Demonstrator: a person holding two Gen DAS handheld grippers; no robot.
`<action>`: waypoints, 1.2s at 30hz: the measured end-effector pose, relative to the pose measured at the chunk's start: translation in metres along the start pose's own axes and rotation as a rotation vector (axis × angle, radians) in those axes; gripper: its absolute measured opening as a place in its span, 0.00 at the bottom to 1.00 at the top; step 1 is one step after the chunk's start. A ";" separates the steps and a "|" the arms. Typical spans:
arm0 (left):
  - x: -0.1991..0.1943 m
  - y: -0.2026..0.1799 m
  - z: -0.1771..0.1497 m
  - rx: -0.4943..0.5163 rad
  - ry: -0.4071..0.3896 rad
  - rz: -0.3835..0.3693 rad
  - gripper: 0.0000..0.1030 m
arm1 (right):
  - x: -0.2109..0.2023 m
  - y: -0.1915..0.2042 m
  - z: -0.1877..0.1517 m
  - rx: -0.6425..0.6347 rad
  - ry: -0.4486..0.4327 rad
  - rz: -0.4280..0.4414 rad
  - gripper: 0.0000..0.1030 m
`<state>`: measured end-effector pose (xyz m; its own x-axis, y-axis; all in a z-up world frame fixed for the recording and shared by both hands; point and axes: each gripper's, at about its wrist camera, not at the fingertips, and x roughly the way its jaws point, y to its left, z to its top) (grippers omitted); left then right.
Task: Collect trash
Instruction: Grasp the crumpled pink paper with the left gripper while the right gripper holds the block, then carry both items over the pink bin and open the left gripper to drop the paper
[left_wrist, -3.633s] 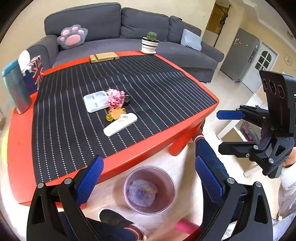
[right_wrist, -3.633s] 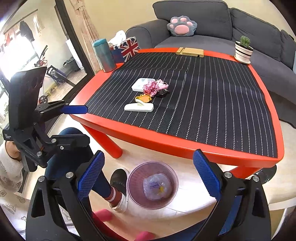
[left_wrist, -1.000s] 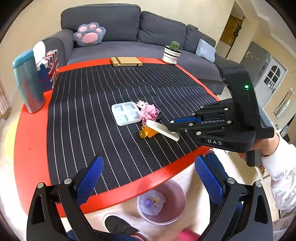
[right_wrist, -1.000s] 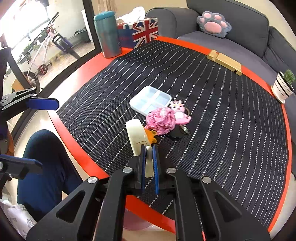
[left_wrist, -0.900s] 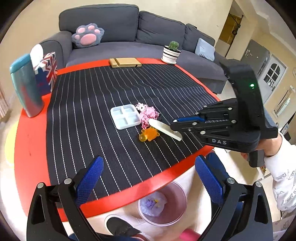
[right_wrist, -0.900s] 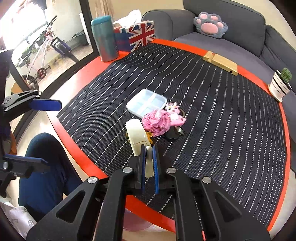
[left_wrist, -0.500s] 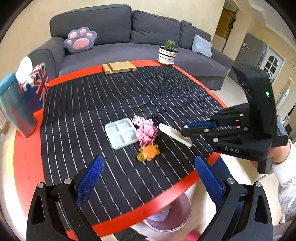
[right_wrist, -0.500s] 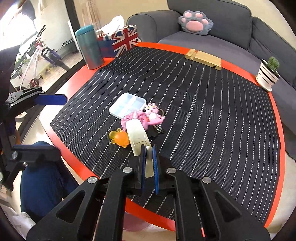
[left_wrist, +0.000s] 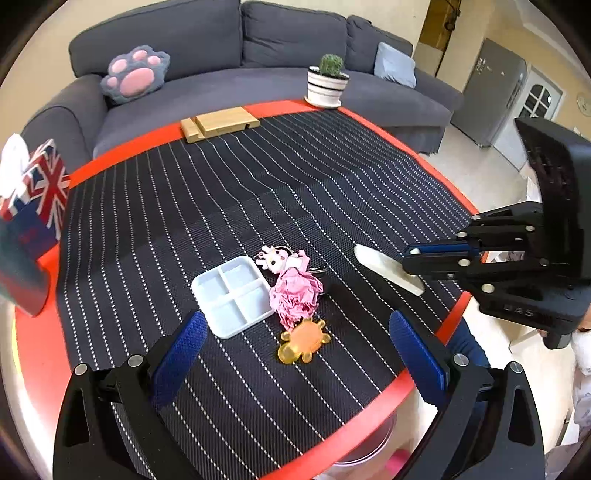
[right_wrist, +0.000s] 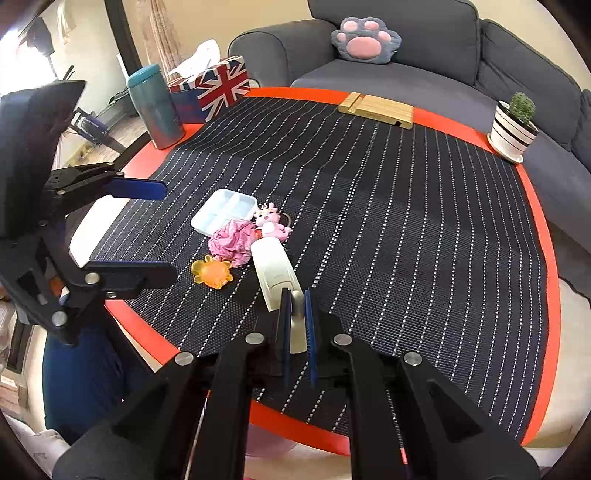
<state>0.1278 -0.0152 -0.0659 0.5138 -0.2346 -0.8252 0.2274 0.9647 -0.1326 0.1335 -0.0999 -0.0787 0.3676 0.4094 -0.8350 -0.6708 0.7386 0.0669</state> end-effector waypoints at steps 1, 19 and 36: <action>0.003 0.000 0.001 0.003 0.005 -0.001 0.92 | 0.000 -0.001 0.000 0.001 0.000 -0.002 0.07; 0.043 -0.007 0.008 0.048 0.100 0.029 0.37 | -0.004 -0.012 -0.003 0.028 -0.008 -0.008 0.06; 0.019 -0.010 0.009 0.047 0.027 0.034 0.31 | -0.013 -0.006 -0.003 0.019 -0.030 -0.010 0.06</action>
<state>0.1428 -0.0308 -0.0754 0.4993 -0.1974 -0.8437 0.2487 0.9654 -0.0787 0.1310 -0.1113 -0.0695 0.3932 0.4176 -0.8191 -0.6549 0.7525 0.0694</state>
